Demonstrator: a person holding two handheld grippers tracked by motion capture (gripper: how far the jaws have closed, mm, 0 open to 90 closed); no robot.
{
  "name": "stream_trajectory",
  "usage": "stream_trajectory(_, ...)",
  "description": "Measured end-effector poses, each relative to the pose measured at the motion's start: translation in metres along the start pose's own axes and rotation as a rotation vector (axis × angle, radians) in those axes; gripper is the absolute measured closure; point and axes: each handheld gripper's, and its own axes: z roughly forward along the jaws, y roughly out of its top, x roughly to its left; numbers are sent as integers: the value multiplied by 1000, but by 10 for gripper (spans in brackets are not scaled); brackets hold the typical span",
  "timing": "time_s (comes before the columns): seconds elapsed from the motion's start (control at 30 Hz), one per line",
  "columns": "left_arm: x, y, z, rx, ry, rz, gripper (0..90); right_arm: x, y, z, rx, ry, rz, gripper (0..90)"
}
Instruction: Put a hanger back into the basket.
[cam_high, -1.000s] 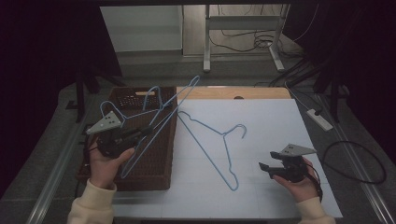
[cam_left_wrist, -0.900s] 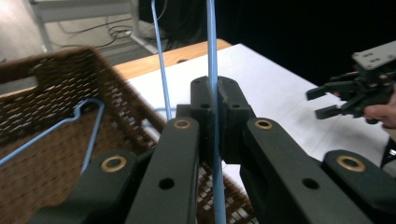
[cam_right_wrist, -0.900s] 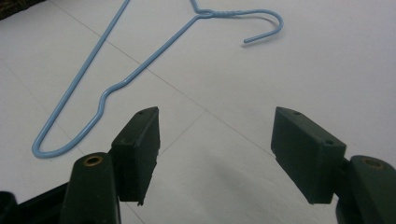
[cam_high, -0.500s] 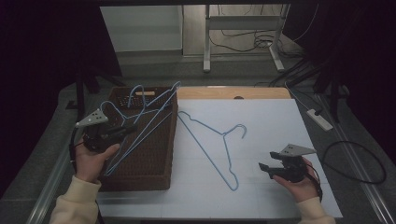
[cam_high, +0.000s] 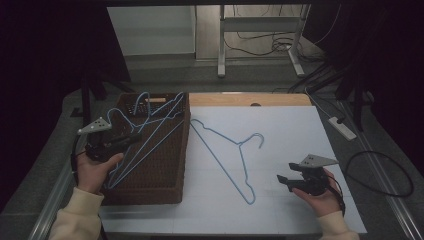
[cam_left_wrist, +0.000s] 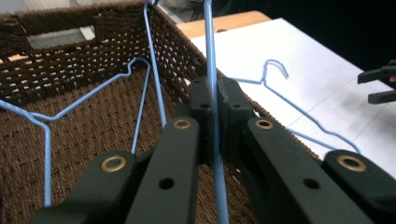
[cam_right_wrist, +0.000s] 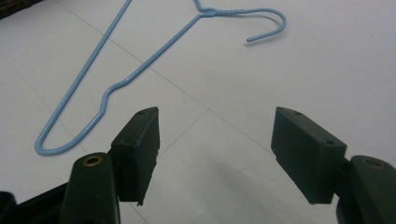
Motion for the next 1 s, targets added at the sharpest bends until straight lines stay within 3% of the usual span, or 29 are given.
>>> stream_trajectory(0.3, 13, -3, 20, 84, -15, -14, 858, -1, -1, 0, 6, 1, 3, 332)
stream_trajectory(0.67, 17, -8, 34, 154, -5, -12, 858, -1, -1, 1, 8, 1, 1, 332)
stream_trajectory(0.8, 23, -15, 40, 207, 36, -38, 858, -1, -1, 1, 9, 2, 1, 331)
stream_trajectory(0.9, 25, -16, 41, 220, 55, -52, 858, 0, -1, 1, 9, 1, 0, 331)
stream_trajectory(0.97, 29, -16, 42, 251, 108, -60, 858, 0, -1, 1, 11, 1, 0, 330)
stream_trajectory(1.0, 29, -16, 42, 251, 108, -60, 858, 0, -1, 1, 11, 1, 0, 330)
